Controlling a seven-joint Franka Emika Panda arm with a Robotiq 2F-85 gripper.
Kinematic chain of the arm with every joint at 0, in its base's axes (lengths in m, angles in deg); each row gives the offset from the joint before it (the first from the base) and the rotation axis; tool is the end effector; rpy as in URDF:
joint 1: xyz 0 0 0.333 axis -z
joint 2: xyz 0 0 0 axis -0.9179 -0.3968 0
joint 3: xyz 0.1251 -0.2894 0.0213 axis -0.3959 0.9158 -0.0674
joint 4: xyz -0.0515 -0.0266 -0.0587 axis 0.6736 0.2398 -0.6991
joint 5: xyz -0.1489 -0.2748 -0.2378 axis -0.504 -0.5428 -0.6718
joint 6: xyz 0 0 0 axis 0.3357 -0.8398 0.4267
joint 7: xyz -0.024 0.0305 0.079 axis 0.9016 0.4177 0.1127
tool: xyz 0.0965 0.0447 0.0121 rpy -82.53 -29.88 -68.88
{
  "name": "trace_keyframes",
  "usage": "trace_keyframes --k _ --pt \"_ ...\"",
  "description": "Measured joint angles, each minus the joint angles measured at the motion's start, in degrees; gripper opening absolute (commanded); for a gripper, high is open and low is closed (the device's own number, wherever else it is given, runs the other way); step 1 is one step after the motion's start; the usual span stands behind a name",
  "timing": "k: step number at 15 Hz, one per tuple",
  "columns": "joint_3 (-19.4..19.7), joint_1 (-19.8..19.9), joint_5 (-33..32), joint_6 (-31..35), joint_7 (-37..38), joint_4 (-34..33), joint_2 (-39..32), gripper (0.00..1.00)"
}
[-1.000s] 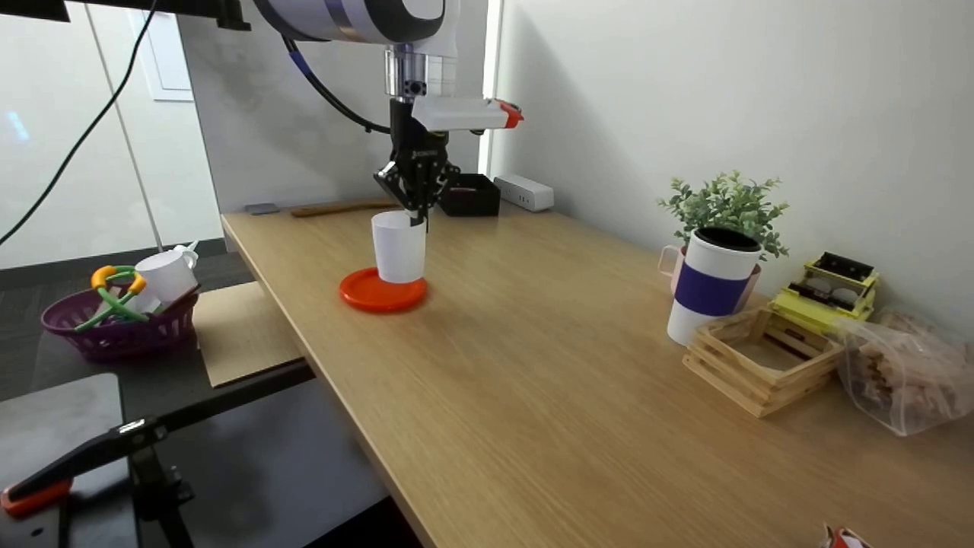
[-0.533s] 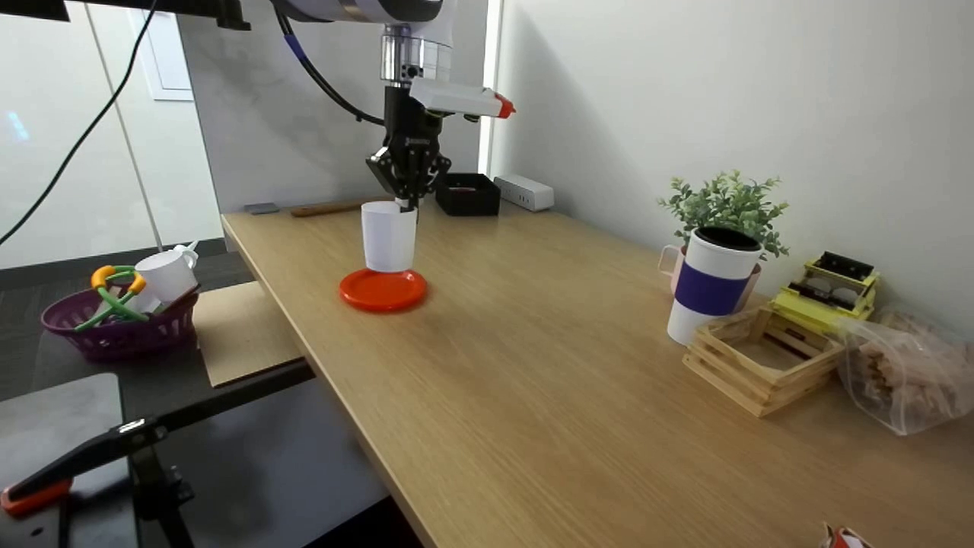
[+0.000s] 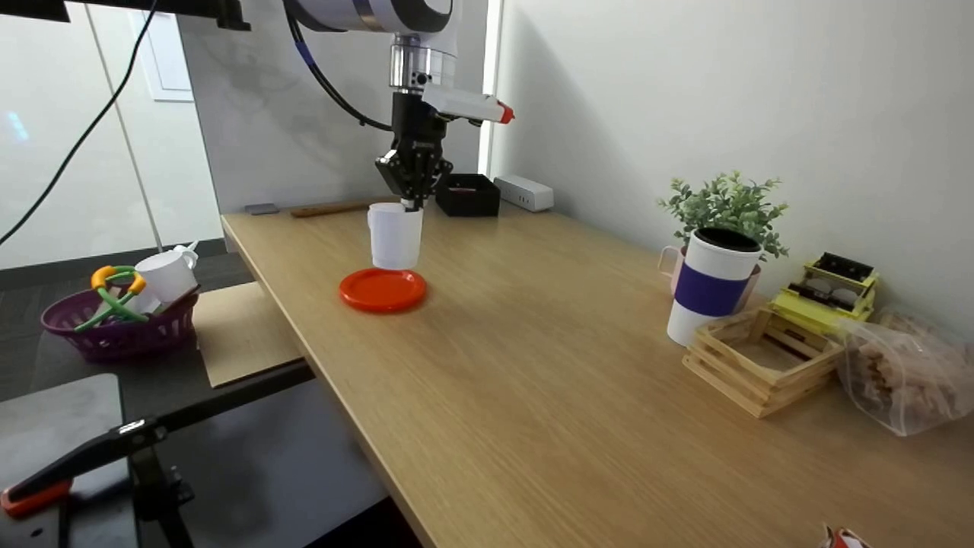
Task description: Get the white cup from the table and place it on the orange plate
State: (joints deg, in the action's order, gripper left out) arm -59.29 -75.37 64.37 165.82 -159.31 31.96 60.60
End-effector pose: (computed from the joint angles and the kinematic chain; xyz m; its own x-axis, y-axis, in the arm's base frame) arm 0.5757 0.2350 0.2718 -0.2206 0.9742 -0.0485 0.9706 0.2143 -0.1097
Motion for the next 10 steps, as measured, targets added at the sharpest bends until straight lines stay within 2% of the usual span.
trace_keyframes --k 10 --pt "0.0 -0.7 0.0 -2.2 -6.2 -6.6 -6.8 0.01"
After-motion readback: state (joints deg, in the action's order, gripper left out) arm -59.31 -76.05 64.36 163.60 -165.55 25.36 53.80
